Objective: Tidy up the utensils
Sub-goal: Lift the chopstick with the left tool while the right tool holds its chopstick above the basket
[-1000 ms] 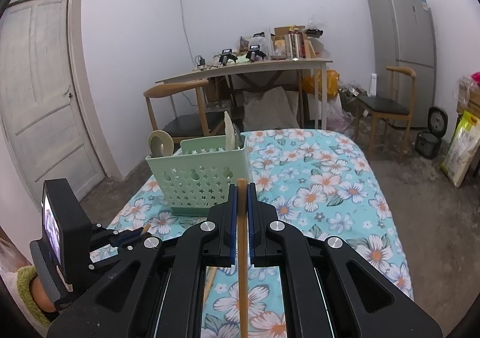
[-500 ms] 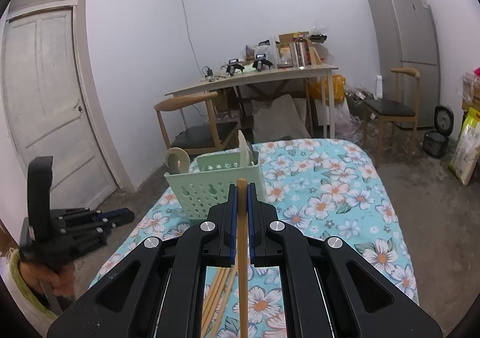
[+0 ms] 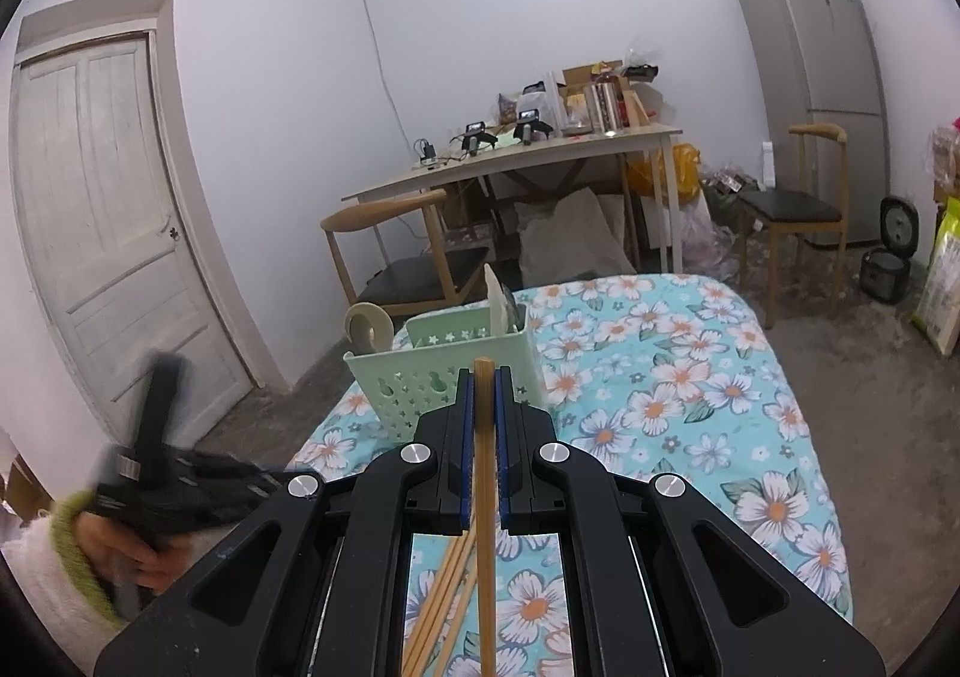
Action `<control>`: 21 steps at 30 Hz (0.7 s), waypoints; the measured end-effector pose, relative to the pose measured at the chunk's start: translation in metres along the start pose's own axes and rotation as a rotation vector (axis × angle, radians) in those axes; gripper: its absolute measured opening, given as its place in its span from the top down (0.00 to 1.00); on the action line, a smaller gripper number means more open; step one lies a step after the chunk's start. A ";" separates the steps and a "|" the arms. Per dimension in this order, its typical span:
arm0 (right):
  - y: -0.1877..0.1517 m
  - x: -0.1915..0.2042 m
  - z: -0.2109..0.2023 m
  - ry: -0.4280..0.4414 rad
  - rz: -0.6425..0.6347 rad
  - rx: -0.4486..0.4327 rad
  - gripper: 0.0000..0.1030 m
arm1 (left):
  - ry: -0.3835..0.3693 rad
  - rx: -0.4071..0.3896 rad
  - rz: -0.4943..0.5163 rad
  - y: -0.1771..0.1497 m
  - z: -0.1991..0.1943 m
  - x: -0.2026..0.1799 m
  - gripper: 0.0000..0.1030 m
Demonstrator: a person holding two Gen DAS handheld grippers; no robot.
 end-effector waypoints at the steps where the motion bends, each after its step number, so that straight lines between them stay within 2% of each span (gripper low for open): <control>1: 0.000 -0.001 0.000 0.002 0.002 0.002 0.96 | -0.004 0.055 -0.005 -0.006 0.016 0.000 0.87; 3: 0.000 -0.002 0.000 0.003 0.001 0.003 0.96 | 0.030 0.143 -0.008 -0.016 0.047 0.005 0.86; 6: -0.001 -0.002 0.001 0.003 0.003 0.004 0.96 | 0.065 0.190 0.030 -0.022 0.071 0.006 0.81; 9: -0.002 -0.006 0.004 0.006 0.010 0.012 0.96 | 0.075 0.214 0.035 -0.022 0.086 0.007 0.80; 14: -0.004 -0.013 0.012 0.011 0.029 0.025 0.96 | 0.093 0.203 0.044 -0.014 0.096 0.006 0.80; 16: -0.004 -0.014 0.013 0.014 0.034 0.027 0.96 | 0.123 0.182 0.061 -0.012 0.096 0.006 0.93; 19: -0.005 -0.016 0.013 0.016 0.041 0.026 0.96 | 0.126 0.158 0.031 -0.008 0.089 0.010 0.95; 21: -0.005 -0.018 0.013 0.017 0.043 0.025 0.96 | 0.121 0.107 -0.001 0.002 0.073 0.015 0.95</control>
Point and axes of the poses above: each gripper's, at about its wrist camera, not at the fingertips, and z roughly the way its jaws point, x to its left, y to its top, the point moved 8 cm from there along z, roughly the way its jaws point, and after that the axes turned 11 degrees about y, right-handed, at the moved point
